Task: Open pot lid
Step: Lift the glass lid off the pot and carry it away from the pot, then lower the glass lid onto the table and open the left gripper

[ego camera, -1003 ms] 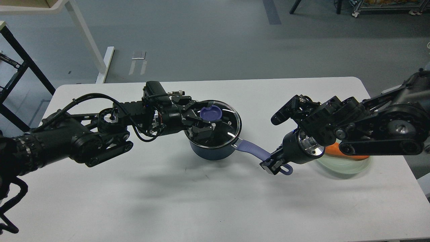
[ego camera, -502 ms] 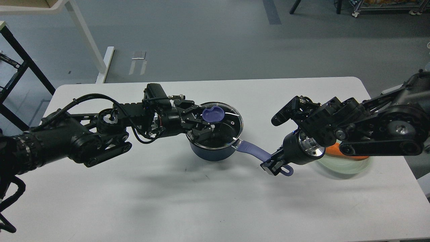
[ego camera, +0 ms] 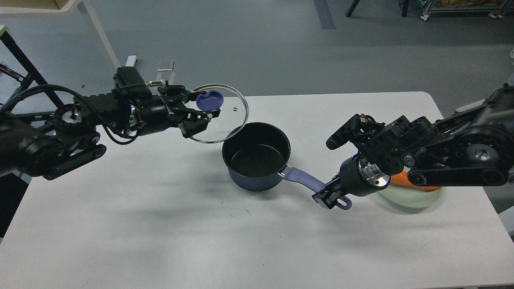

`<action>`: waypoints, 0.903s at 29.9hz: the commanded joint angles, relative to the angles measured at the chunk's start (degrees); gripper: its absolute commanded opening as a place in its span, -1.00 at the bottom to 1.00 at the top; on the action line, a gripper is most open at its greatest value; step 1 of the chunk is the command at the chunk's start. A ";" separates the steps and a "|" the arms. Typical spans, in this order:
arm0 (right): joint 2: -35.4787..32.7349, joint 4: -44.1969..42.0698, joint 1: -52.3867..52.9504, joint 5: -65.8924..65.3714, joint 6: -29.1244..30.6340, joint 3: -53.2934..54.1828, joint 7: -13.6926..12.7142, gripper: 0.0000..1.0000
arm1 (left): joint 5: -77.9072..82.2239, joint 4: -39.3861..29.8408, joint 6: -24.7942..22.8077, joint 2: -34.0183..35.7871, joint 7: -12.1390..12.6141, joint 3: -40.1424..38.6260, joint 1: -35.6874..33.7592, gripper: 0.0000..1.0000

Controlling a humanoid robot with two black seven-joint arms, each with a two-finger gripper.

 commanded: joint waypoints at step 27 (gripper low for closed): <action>-0.53 -0.07 -0.09 0.00 -0.01 0.70 0.01 -0.47 | -3.33 4.05 7.26 5.19 0.00 1.67 20.41 -0.12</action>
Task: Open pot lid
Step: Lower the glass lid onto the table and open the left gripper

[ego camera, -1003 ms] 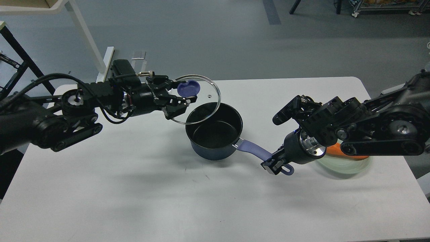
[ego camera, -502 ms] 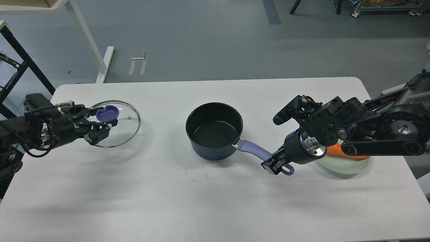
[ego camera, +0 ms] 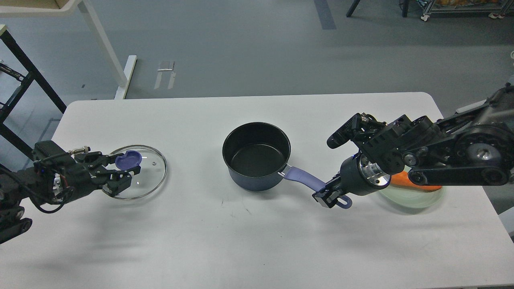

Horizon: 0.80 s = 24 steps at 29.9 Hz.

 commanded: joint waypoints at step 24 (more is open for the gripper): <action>0.08 -0.18 -0.17 0.00 -0.35 0.54 -0.02 -0.04 | -0.43 -0.08 -0.01 -0.33 0.00 -0.89 0.61 0.70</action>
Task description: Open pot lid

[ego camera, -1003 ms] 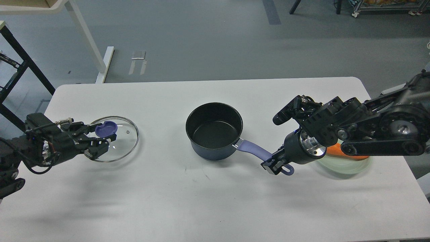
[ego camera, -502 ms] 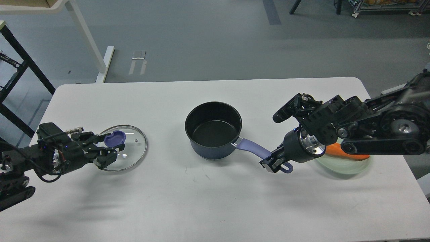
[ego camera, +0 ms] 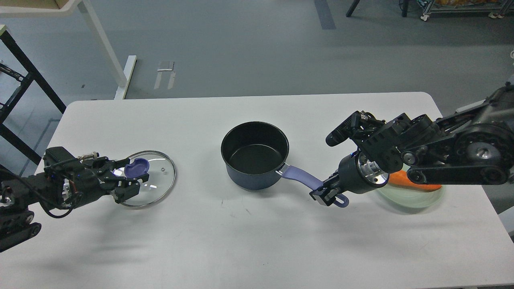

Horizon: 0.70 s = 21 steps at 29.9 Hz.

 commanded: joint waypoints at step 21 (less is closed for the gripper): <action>-10.62 -0.97 -7.44 7.03 -3.15 18.51 0.35 0.96 | -50.59 0.09 -15.63 3.96 0.00 -3.07 -10.66 0.98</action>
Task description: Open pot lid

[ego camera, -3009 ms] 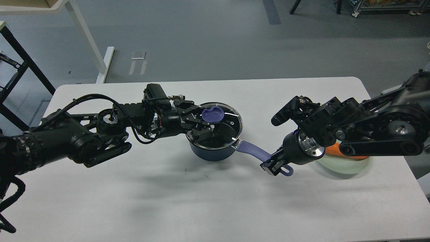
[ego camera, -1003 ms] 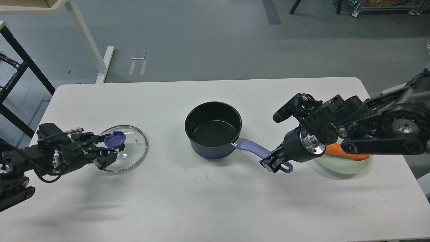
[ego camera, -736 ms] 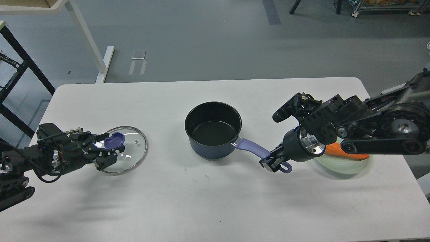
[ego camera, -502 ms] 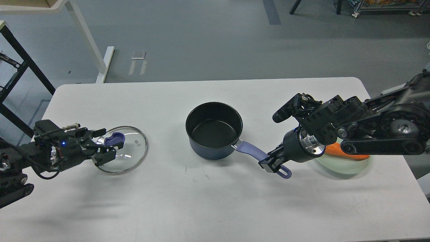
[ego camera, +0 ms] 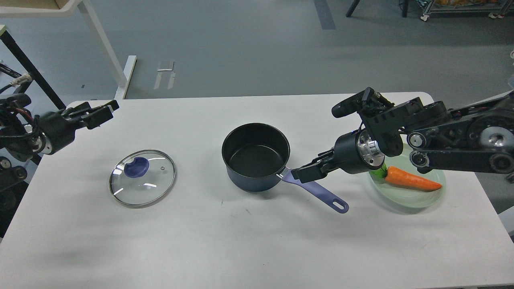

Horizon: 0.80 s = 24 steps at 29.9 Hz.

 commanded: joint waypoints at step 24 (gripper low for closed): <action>-9.31 -21.30 -33.32 48.82 -0.27 51.37 11.49 1.00 | -55.22 11.08 -14.47 -18.68 -0.01 -14.82 1.22 0.99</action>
